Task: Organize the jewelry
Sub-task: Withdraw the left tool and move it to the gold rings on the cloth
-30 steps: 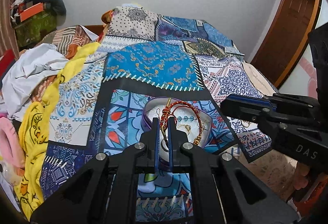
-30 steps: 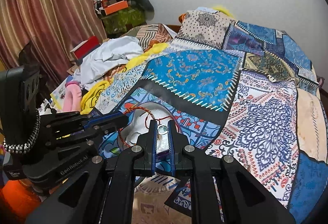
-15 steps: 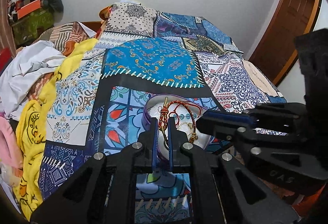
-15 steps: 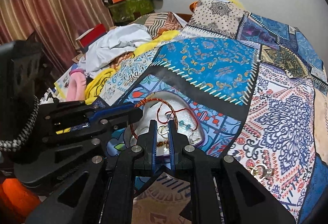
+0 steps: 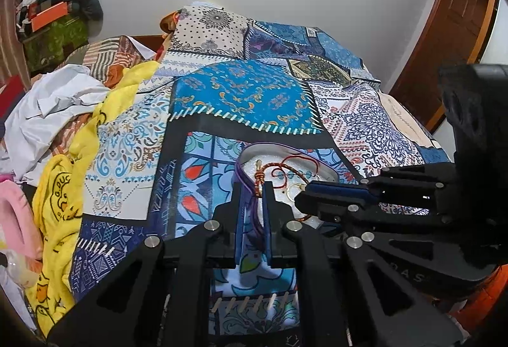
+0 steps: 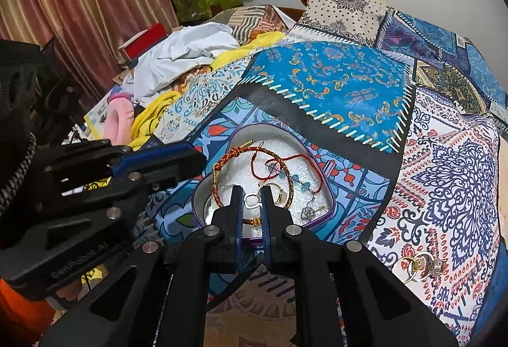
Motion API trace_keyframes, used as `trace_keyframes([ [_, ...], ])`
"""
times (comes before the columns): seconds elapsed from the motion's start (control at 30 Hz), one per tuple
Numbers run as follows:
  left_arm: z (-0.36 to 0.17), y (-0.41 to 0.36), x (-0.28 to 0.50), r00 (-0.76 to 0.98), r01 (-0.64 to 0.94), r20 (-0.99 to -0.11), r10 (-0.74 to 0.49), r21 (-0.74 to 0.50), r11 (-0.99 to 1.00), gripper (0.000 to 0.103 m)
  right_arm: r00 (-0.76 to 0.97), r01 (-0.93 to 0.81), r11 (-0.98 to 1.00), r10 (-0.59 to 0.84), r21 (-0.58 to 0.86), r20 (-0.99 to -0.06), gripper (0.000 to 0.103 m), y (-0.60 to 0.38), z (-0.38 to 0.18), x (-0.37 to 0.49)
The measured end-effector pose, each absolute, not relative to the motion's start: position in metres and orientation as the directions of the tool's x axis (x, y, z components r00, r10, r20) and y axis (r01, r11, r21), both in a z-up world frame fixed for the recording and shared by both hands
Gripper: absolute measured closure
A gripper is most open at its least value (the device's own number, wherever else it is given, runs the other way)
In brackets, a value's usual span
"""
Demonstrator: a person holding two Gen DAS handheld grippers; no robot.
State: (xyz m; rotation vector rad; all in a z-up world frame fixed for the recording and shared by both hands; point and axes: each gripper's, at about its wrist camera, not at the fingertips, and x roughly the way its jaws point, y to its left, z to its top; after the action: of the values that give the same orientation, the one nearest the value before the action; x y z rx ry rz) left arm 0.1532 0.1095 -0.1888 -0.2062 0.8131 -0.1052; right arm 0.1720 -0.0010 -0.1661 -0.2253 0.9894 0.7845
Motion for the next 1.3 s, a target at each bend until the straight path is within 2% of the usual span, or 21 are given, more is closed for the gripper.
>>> trace_keyframes([
  [0.3,-0.186,0.114,0.149,0.685,-0.014,-0.714,-0.145,-0.212,0.977,0.091,0.29,-0.68,0.716,0.463,0.16,-0.837,0.093,0.0,-0.167,0.17],
  [0.37,-0.185,0.114,0.148,0.686,-0.017,-0.714,-0.139,-0.207,0.978,0.091,0.297,-0.675,0.722,0.453,0.151,-0.841,0.089,-0.001,-0.166,0.17],
  [0.4,-0.183,0.114,0.147,0.687,-0.019,-0.714,-0.136,-0.205,0.979,0.089,0.305,-0.67,0.728,0.448,0.145,-0.841,0.083,-0.002,-0.164,0.17],
  [0.43,-0.182,0.114,0.146,0.688,-0.02,-0.714,-0.133,-0.202,0.979,0.086,0.315,-0.665,0.733,0.446,0.14,-0.838,0.077,-0.003,-0.162,0.169],
  [0.53,-0.177,0.112,0.142,0.697,-0.025,-0.707,-0.121,-0.192,0.981,0.078,0.345,-0.653,0.744,0.457,0.141,-0.82,0.071,-0.01,-0.154,0.168],
  [1.07,-0.146,0.073,0.14,0.728,0.03,-0.674,-0.125,-0.15,0.988,0.065,0.48,-0.579,0.808,0.448,0.112,-0.754,0.07,-0.067,-0.114,0.163],
  [1.3,-0.144,0.035,0.151,0.712,0.098,-0.681,-0.174,-0.15,0.984,0.064,0.542,-0.502,0.859,0.403,0.1,-0.738,0.07,-0.115,-0.107,0.166],
])
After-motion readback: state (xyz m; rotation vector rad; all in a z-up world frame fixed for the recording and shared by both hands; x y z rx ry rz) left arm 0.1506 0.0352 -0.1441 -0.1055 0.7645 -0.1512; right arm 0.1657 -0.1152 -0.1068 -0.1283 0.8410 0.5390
